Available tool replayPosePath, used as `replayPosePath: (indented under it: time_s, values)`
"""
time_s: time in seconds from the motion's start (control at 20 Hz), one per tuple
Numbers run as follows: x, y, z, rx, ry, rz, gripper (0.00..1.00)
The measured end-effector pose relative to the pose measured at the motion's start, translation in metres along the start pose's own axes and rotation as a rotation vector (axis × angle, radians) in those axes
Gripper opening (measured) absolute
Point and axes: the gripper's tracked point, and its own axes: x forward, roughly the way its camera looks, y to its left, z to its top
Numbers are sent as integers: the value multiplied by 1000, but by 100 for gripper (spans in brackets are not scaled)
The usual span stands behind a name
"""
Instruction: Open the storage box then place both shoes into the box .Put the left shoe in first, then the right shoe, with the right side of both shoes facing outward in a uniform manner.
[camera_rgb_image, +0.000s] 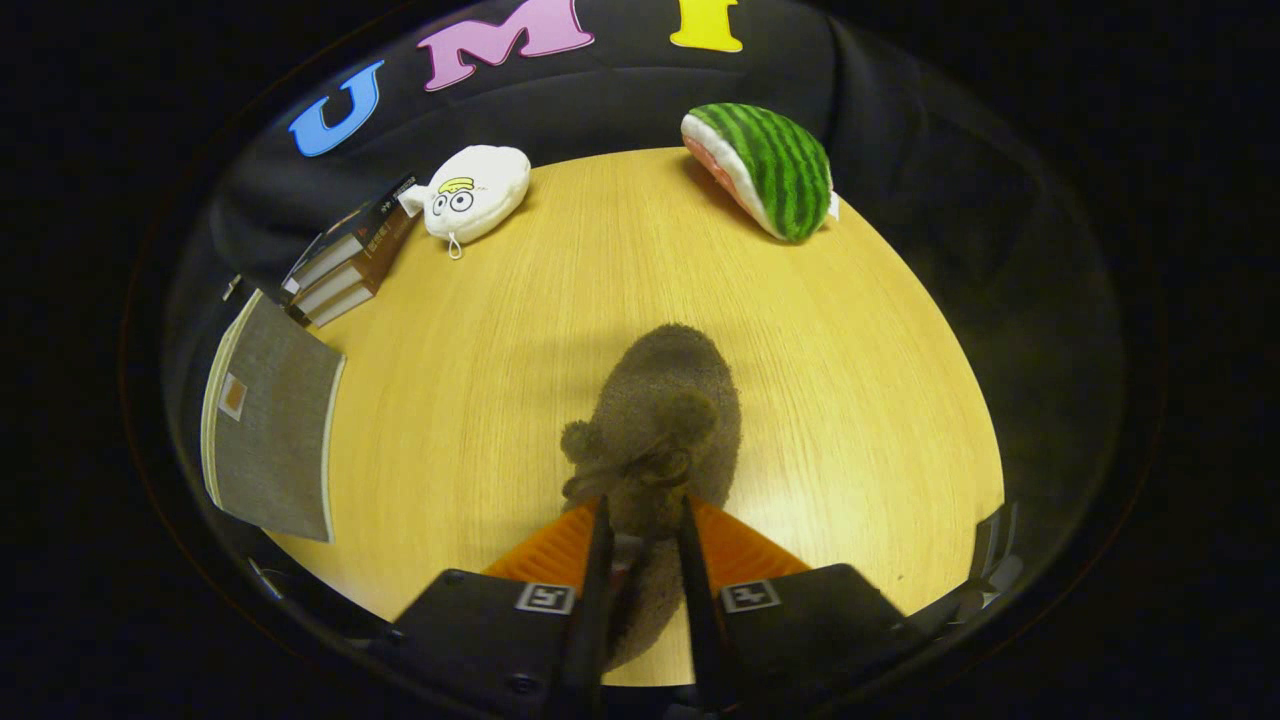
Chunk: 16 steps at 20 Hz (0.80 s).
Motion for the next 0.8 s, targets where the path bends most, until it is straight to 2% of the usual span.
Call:
replayPosePath:
  time_s: [0.05,0.2,0.4,0.45,0.55,0.65,0.8]
  values:
    - [-3,-6,-1,-11,1,-13,56]
    - [-6,-25,-20,-72,39,-86,58]
    - [5,-21,-10,-68,9,-89,55]
    - [9,-20,-4,-63,-2,-100,51]
    - [18,-33,3,-56,-15,-165,29]
    - [18,-33,11,-51,-30,-169,7]
    - [0,-11,18,-3,-36,-98,5]
